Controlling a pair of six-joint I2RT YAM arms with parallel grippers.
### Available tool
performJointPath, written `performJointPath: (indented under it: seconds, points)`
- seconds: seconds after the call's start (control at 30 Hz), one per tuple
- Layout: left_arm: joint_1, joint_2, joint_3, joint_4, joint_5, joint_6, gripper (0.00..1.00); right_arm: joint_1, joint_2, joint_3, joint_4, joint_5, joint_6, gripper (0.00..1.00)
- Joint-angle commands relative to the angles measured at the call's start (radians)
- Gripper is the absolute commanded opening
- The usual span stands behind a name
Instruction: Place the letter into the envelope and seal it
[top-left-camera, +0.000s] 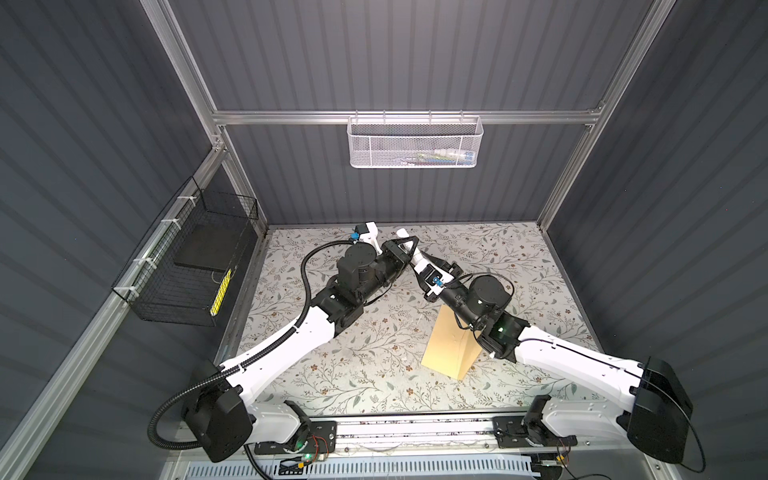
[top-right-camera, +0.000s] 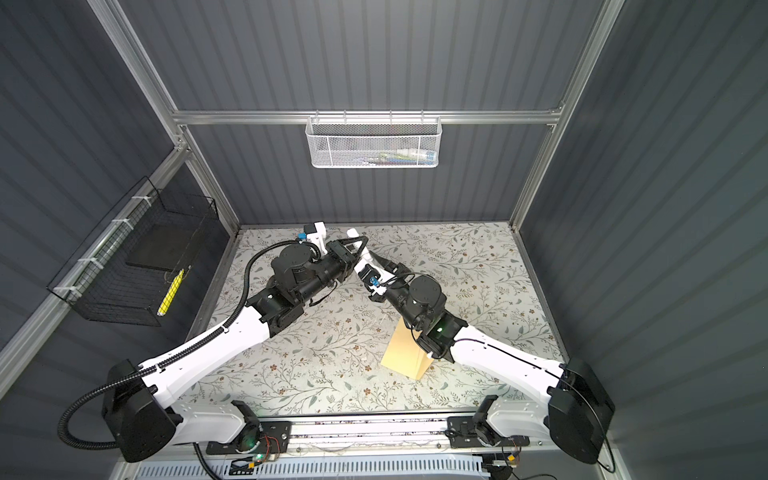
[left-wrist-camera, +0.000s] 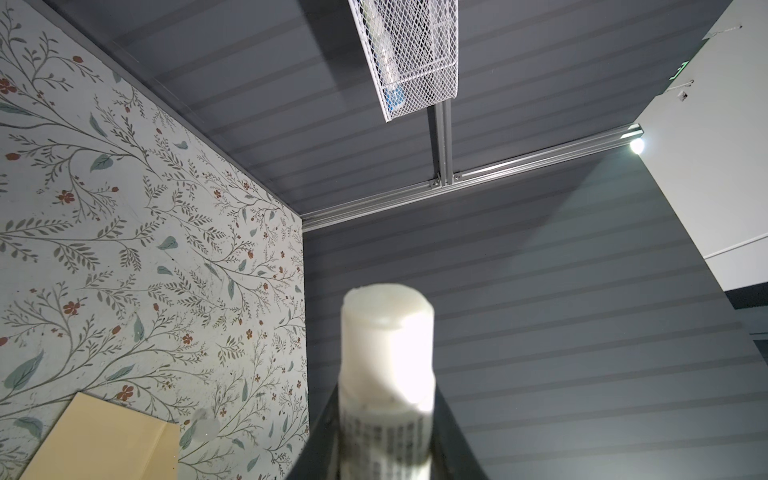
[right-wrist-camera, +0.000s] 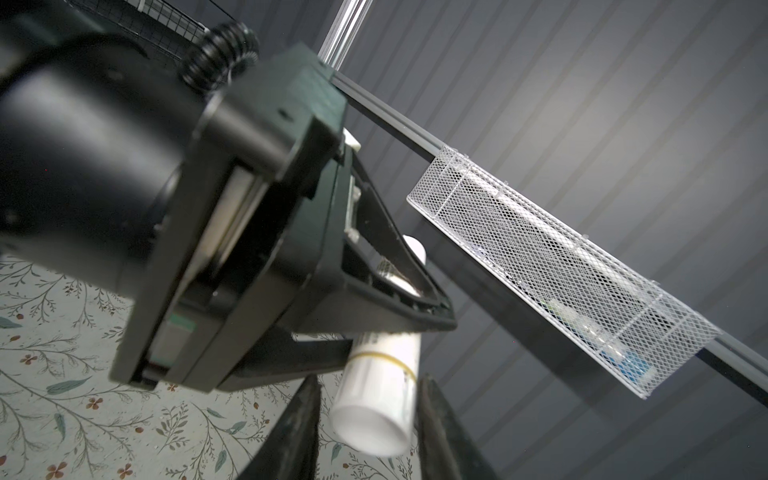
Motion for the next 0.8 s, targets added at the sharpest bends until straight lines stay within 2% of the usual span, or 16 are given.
performJointPath:
  seconds: [0.0, 0.23, 0.47, 0.6, 0.77]
  points:
    - [0.004, 0.006, 0.014, 0.037, 0.006, -0.008, 0.00, 0.004, 0.004, 0.034, 0.025, 0.011, 0.028, 0.37]
    - [0.004, 0.005, 0.008, 0.034, 0.002, -0.004, 0.00, 0.004, 0.003, 0.037, 0.018, 0.013, 0.057, 0.31]
    - [0.005, 0.013, -0.011, 0.058, -0.006, -0.005, 0.00, 0.004, -0.001, 0.061, -0.031, 0.015, 0.156, 0.21]
    - [0.004, 0.013, -0.040, 0.101, -0.020, 0.004, 0.00, 0.000, -0.013, 0.078, -0.067, 0.045, 0.308, 0.20]
    - [0.004, 0.024, -0.109, 0.226, -0.048, -0.002, 0.00, -0.049, -0.038, 0.174, -0.272, 0.036, 0.719, 0.22]
